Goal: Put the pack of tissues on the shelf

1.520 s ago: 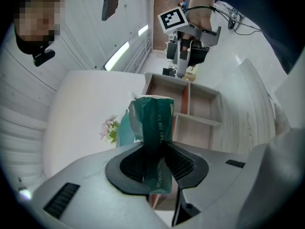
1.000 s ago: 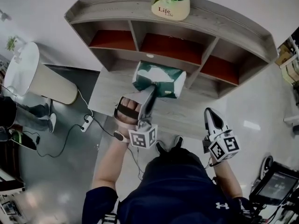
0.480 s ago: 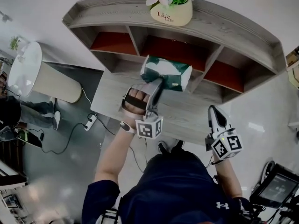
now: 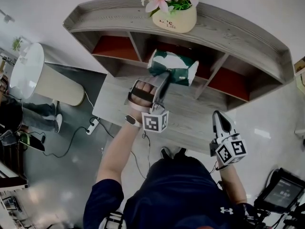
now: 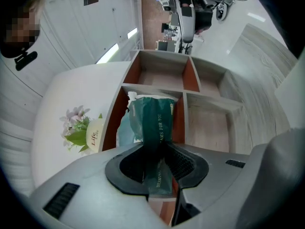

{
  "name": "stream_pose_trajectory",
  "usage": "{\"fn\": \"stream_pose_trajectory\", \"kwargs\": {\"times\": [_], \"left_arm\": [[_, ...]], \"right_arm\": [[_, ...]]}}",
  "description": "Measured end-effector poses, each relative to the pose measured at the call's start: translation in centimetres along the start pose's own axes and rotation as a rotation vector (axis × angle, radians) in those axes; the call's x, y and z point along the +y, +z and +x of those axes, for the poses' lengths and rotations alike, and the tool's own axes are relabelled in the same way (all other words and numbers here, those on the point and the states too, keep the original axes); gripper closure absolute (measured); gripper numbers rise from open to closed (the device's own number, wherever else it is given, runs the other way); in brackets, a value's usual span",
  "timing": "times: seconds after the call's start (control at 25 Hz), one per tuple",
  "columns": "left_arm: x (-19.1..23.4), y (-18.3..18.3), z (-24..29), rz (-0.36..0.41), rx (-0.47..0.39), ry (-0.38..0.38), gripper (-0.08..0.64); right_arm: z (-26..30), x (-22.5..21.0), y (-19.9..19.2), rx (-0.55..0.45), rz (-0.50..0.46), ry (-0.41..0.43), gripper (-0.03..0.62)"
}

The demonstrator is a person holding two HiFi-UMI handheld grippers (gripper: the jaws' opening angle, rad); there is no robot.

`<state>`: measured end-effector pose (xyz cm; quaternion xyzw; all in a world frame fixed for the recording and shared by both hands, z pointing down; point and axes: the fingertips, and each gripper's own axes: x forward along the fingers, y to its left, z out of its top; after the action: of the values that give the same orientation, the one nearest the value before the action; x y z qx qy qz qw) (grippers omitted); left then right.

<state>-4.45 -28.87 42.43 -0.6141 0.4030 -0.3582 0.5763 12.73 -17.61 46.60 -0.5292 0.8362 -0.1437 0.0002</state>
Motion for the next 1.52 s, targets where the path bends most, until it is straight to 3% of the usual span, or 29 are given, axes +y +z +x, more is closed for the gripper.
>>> {"fn": "stream_pose_trajectory", "kwargs": {"times": [0.44, 0.84, 1.08, 1.52], "left_arm": [[-1.3, -0.7, 3.9, 0.007, 0.015, -0.046, 0.437], [-3.7, -2.1, 6.9, 0.054, 0.068, -0.204, 0.43], [-4.2, -2.3, 8.3, 0.031, 0.084, -0.28, 0.41], [-3.7, -2.8, 10.4, -0.044, 0.132, -0.301, 0.353]], "right_arm": [[0.2, -0.3, -0.2, 0.008, 0.016, -0.006, 0.583], [0.0, -0.6, -0.1, 0.005, 0.02, -0.002, 0.583], [0.1, -0.2, -0.2, 0.009, 0.018, 0.018, 0.583], [0.6, -0.1, 0.1, 0.001, 0.031, 0.049, 0.583]]}}
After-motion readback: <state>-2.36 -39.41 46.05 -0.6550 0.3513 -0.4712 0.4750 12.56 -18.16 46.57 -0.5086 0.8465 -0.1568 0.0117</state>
